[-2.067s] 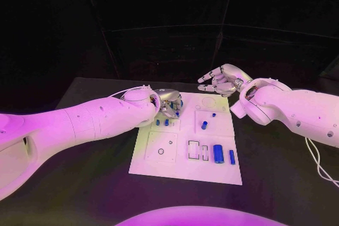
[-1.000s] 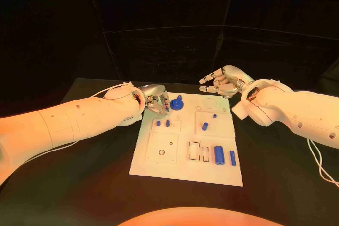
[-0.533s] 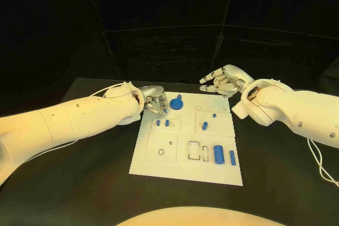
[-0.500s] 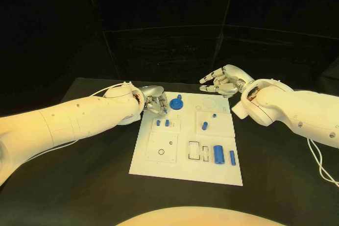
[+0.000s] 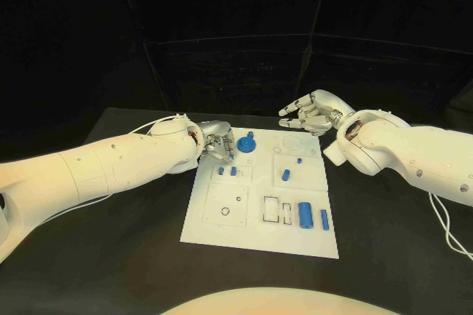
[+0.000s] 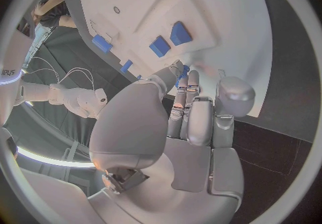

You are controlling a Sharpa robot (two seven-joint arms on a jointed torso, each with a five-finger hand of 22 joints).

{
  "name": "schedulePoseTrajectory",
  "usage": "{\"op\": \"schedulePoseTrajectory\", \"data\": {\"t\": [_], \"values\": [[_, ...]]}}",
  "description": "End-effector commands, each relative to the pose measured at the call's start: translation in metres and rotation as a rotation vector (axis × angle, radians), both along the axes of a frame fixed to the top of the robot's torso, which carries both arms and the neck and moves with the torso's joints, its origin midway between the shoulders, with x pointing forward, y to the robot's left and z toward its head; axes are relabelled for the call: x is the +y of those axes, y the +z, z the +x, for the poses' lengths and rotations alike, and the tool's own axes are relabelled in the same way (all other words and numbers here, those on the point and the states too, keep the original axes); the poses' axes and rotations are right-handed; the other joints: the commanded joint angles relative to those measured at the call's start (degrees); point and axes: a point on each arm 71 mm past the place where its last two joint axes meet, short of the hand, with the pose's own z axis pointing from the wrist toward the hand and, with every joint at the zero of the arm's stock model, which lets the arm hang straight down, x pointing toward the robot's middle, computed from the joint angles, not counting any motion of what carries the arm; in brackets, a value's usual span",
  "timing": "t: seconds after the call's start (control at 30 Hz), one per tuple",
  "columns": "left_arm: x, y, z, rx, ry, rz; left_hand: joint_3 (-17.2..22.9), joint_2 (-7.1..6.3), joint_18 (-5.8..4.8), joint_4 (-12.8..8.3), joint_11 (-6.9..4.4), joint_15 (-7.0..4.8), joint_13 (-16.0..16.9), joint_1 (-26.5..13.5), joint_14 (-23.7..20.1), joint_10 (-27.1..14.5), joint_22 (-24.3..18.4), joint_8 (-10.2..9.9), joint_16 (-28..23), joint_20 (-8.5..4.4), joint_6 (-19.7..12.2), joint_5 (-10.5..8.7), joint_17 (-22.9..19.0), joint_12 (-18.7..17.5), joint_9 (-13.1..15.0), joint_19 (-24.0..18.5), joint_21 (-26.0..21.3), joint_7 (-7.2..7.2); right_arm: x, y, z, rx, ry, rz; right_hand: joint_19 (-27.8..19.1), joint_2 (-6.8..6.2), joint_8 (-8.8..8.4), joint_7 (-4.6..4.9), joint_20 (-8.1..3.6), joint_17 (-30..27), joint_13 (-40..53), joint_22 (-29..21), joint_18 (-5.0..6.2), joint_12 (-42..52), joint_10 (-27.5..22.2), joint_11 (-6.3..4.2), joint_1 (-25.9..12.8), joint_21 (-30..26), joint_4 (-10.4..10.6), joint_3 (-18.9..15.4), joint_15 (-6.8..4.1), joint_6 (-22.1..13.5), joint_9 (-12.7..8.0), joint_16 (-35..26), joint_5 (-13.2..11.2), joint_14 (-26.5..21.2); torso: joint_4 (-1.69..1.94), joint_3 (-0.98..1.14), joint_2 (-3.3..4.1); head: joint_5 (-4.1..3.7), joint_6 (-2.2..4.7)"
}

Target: Assemble the parts on the task board

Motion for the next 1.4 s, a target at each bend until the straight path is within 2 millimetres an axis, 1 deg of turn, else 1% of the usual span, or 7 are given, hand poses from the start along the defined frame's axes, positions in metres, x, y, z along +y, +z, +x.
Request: {"op": "schedulePoseTrajectory", "data": {"t": [0.03,0.17,0.27,0.5,0.7,1.0,1.4], "values": [[-0.0012,-0.0013,-0.0003,0.019,0.001,0.009,-0.3,-0.39,-0.91,-0.2,-0.01,-0.28,-0.1,0.0,1.3,0.3,0.0,-0.3,0.0,-0.34,0.0,0.03,0.0,-0.4,-0.1,-0.1,0.2,0.05,0.0014,0.0015,0.0,-0.004,0.01,0.004,-0.4,0.32,0.26,0.01,-0.15,0.1,0.0,0.2,1.1,0.1,-0.2,-0.02,-0.5,-0.2,-0.1,0.3,-0.33,-0.2,0.0,-0.2,0.3,2.2,0.0,-0.01,0.01,0.04,-0.07],[-0.0026,-0.0018,-0.0009,0.024,-0.003,0.012,-0.3,-0.49,-0.92,-0.3,0.01,-0.26,0.0,0.1,1.3,0.3,0.1,-0.4,0.0,-0.33,0.0,0.02,0.0,-0.5,-0.1,-0.1,0.2,0.07,0.0013,0.0014,0.0,-0.004,0.01,0.004,-0.4,0.32,0.26,0.01,-0.15,0.1,0.0,0.2,1.1,0.1,-0.2,-0.02,-0.5,-0.2,-0.1,0.3,-0.33,-0.2,0.0,-0.2,0.3,2.2,0.01,-0.01,-0.02,0.03,-0.1],[-0.0031,-0.0021,-0.0011,0.027,-0.004,0.013,-0.6,-0.9,-0.93,-0.5,0.15,-0.17,-0.1,0.0,1.2,0.2,0.1,-0.7,0.0,-0.28,-0.2,0.02,-0.1,-0.8,-0.1,-0.2,0.3,0.19,0.0013,0.0014,0.0001,-0.004,0.01,0.004,-0.4,0.32,0.26,0.01,-0.15,0.1,0.0,0.2,1.1,0.1,-0.2,-0.02,-0.5,-0.2,-0.1,0.3,-0.33,-0.2,0.0,-0.2,0.3,2.2,0.03,-0.01,-0.02,0.0,-0.09],[-0.0019,-0.0025,-0.0012,0.031,0.0,0.017,-1.3,-1.95,-0.96,-0.7,0.81,0.31,-0.1,-0.5,1.0,-0.7,0.1,-2.2,-0.2,0.03,-2.2,0.02,-0.7,-2.0,-0.3,-0.4,0.1,0.94,0.0009,0.0014,0.0002,-0.004,0.009,0.004,-0.4,0.32,0.26,0.01,-0.15,0.1,0.0,0.2,1.1,0.1,-0.2,-0.02,-0.5,-0.2,-0.1,0.3,-0.33,-0.2,0.0,-0.2,0.3,2.2,0.04,-0.01,-0.03,-0.01,-0.12],[-0.0003,-0.0023,-0.001,0.028,0.005,0.017,-1.5,-2.12,-0.96,-0.7,1.16,0.6,-0.1,-0.7,1.0,-1.2,0.0,-2.8,-0.2,0.25,-2.9,0.02,-0.9,-2.6,-0.3,-0.5,-0.1,1.35,0.0005,0.0013,0.0005,-0.004,0.008,0.004,-0.5,0.35,0.32,0.01,-0.15,0.0,0.0,0.0,1.13,0.1,-0.2,-0.01,-0.7,-0.3,0.0,0.4,-0.32,-0.2,0.0,-0.3,0.3,2.2,0.03,-0.01,-0.04,0.02,-0.09],[0.0002,-0.0017,-0.0009,0.021,0.008,0.013,-2.1,-2.42,-0.9,-0.8,1.39,0.85,-0.1,-0.8,0.8,-1.7,0.1,-4.9,-0.2,0.59,-6.0,0.02,-1.3,-3.5,-0.4,-0.7,-0.1,1.46,0.0,0.0011,0.001,-0.004,0.006,0.003,-0.5,0.34,0.32,0.01,-0.15,0.0,0.0,0.0,1.13,0.1,-0.2,-0.01,-0.7,-0.3,0.0,0.4,-0.32,-0.2,0.0,-0.3,0.3,2.2,0.01,-0.03,0.0,0.04,-0.09],[0.0058,0.0002,-0.0031,0.006,0.014,0.002,-2.1,-2.17,-0.9,-0.9,1.45,0.89,0.0,-0.6,0.9,-1.5,0.3,-4.9,-0.1,0.67,-5.9,0.03,-1.2,-3.5,-0.2,-0.7,0.0,1.62,-0.0023,0.0004,0.0022,-0.001,0.001,-0.001,-0.6,0.31,0.33,0.01,-0.15,-0.2,-0.3,-0.1,1.17,-0.2,-0.5,-0.01,-0.7,-0.4,0.0,0.5,-0.32,-0.2,0.0,-0.4,0.3,2.2,0.04,-0.03,-0.03,-0.03,-0.18]]}}
